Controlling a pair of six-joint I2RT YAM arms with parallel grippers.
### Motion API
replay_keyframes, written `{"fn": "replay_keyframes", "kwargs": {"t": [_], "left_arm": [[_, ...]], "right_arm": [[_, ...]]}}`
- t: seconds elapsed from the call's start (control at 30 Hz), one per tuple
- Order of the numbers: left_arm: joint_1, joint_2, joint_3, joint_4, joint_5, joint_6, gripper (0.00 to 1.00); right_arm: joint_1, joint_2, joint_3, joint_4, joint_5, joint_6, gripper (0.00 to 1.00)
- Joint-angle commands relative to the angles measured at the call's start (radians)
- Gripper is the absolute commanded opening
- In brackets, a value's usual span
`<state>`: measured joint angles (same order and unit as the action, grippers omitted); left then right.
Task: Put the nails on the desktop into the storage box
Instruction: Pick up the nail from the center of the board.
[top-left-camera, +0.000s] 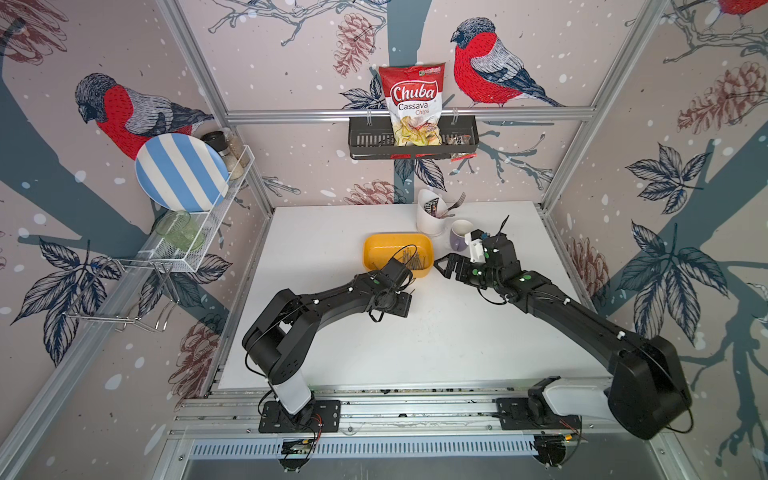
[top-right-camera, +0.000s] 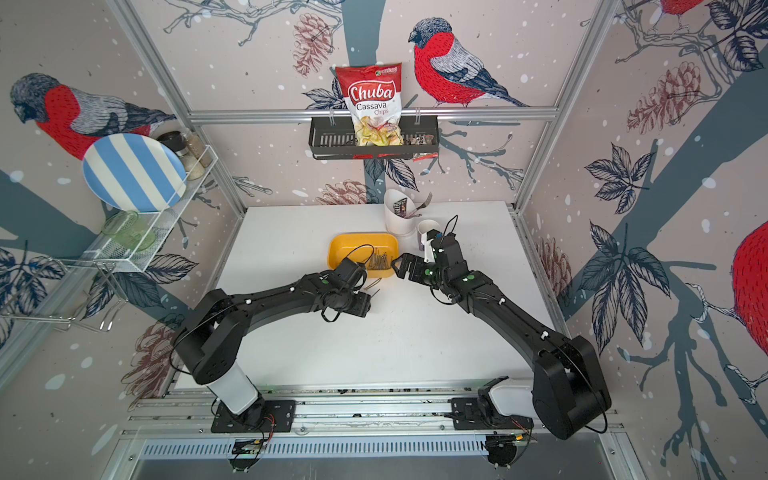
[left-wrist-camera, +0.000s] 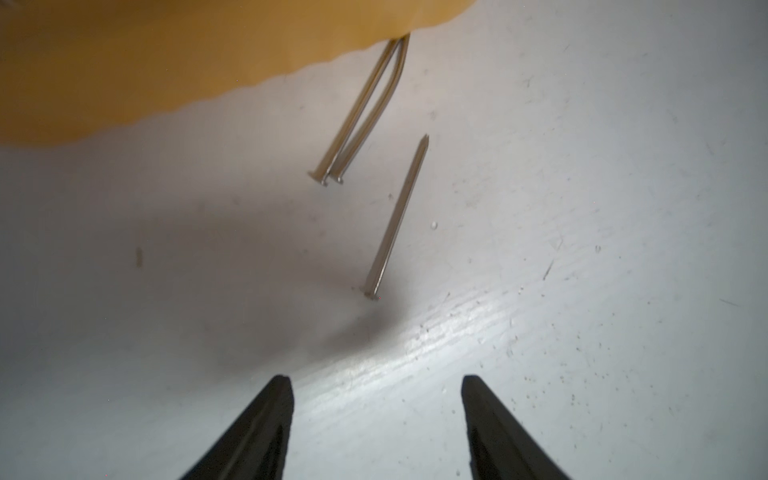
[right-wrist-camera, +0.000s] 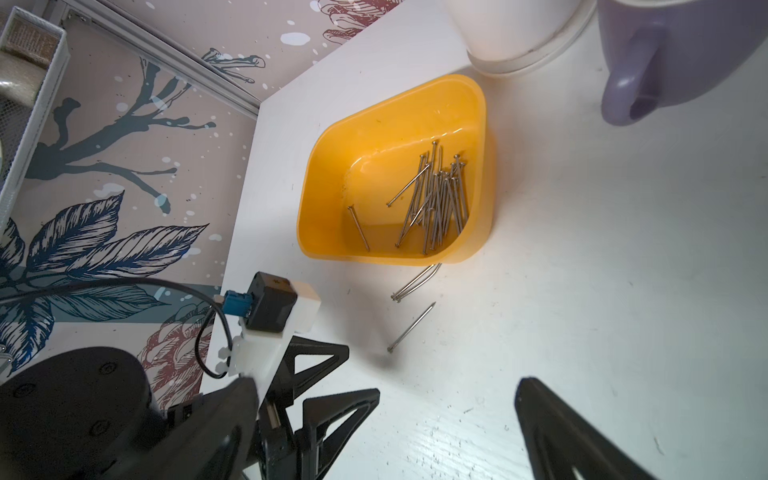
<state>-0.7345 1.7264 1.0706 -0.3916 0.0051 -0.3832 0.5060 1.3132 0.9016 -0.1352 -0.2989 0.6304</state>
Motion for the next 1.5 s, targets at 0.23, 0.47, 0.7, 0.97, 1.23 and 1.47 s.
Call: {"fn": "replay_keyframes", "kwargs": {"t": [0.23,0.47,0.7,0.97,1.23,1.47], "left_arm": [[-0.016,0.098,0.1,-0.096,-0.1,0.097,0.56],[-0.02,0.139,0.129,-0.097,-0.09,0.12,0.51],[-0.031,0.176,0.141,-0.098,-0.085,0.131,0.47],[-0.037,0.214,0.166,-0.101,-0.08,0.144,0.41],[-0.039,0.248,0.18,-0.102,-0.076,0.154,0.34],[-0.04,0.252,0.161,-0.108,-0.07,0.152,0.22]], "right_arm": [[0.002,-0.002,0.011,0.007,-0.003,-0.003,1.0],[0.001,0.004,0.027,-0.01,0.002,-0.009,1.0],[-0.001,0.003,0.03,-0.015,0.01,-0.011,1.0],[-0.017,-0.013,0.034,-0.026,0.022,-0.015,1.0],[-0.032,-0.025,0.036,-0.034,0.024,-0.017,1.0],[-0.04,-0.025,0.036,-0.034,0.026,-0.018,1.0]]}}
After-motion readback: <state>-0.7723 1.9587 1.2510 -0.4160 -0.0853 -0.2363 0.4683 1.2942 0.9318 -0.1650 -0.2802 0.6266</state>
